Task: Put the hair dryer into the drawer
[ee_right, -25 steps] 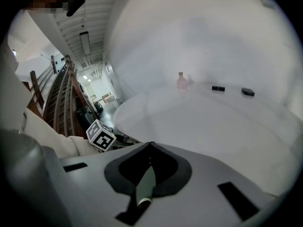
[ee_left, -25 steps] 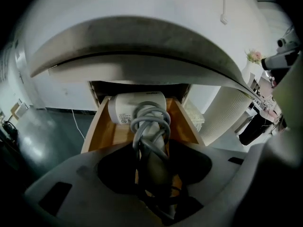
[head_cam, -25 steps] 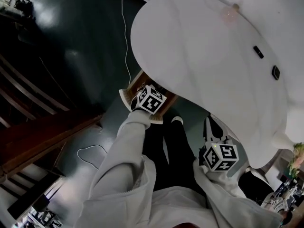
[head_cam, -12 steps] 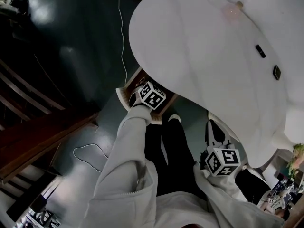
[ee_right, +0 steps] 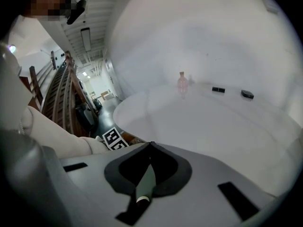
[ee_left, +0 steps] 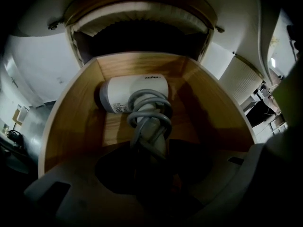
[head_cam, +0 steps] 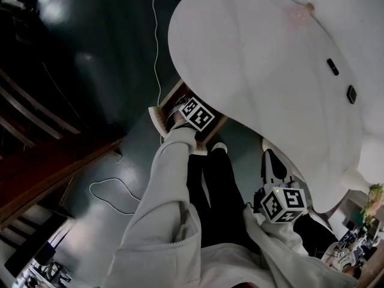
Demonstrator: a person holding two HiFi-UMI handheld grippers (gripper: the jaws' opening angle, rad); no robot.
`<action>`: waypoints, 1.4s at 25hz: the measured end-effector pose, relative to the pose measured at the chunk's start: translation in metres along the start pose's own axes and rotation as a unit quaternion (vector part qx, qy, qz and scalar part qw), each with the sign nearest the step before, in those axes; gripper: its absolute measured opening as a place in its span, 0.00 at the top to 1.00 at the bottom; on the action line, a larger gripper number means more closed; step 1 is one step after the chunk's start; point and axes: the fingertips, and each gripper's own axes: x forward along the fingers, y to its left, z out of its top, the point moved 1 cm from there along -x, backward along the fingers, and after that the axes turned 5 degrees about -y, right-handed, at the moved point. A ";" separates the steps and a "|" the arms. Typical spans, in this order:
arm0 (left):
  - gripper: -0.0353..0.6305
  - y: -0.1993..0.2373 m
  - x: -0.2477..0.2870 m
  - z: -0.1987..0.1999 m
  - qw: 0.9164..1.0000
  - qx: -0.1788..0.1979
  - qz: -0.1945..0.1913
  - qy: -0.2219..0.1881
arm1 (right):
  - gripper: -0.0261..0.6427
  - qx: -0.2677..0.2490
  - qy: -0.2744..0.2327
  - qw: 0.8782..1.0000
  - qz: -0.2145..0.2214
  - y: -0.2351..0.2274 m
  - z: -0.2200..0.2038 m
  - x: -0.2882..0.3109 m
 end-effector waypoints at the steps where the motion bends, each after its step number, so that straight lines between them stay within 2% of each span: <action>1: 0.65 0.000 0.002 -0.003 1.000 -0.002 -0.001 0.007 | 0.89 -0.001 -0.001 1.000 0.000 0.000 0.001 0.000; 6: 0.65 -0.001 0.009 -0.014 0.999 -0.012 -0.013 0.038 | 0.89 0.000 -0.001 1.000 -0.007 -0.002 0.001 -0.003; 10: 0.60 0.001 0.008 -0.014 0.999 -0.026 -0.018 0.034 | 0.89 0.003 -0.001 1.000 -0.010 -0.003 0.000 -0.002; 14: 0.50 -0.003 0.004 -0.004 0.999 -0.030 -0.030 0.008 | 0.89 0.002 -0.002 1.000 -0.006 0.000 0.000 -0.001; 20: 0.44 -0.002 -0.012 0.015 0.998 -0.027 -0.023 -0.046 | 0.89 -0.004 -0.009 1.000 0.004 0.009 0.003 0.000; 22: 0.44 -0.002 -0.018 0.020 0.998 -0.024 -0.024 -0.052 | 0.89 -0.005 -0.012 1.000 0.007 0.012 0.004 0.001; 30: 0.44 -0.010 -0.048 0.031 0.998 -0.028 -0.046 -0.038 | 0.89 -0.003 -0.033 0.999 0.019 0.019 0.014 0.001; 35: 0.44 -0.014 -0.067 0.038 0.997 -0.056 -0.057 -0.023 | 0.89 0.001 -0.050 0.998 0.026 0.021 0.025 0.000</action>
